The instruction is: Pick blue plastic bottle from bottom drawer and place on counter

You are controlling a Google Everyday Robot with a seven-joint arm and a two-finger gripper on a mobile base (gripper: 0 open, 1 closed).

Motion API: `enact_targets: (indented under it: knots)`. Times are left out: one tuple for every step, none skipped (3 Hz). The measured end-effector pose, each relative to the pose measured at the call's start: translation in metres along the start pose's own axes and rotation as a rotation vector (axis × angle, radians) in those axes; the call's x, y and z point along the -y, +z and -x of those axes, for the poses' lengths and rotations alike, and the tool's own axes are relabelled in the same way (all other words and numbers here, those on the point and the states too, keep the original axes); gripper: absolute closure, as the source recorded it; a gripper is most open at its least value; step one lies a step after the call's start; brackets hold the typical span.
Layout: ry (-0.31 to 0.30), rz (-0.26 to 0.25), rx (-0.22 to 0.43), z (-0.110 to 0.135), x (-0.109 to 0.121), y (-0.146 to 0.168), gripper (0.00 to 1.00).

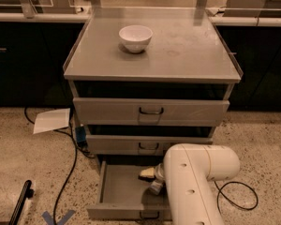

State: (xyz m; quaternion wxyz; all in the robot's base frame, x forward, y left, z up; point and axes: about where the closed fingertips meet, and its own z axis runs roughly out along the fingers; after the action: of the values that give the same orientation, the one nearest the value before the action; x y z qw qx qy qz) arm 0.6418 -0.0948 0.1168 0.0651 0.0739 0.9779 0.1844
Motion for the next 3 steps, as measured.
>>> enact_targets:
  knots:
    - [0.000,-0.001,0.000,-0.0001,0.0001,0.0001,0.19]
    - [0.000,-0.001,0.000,-0.0001,0.0001,0.0001,0.42]
    - [0.000,-0.001,-0.001,-0.0001,0.0001,0.0002,0.66]
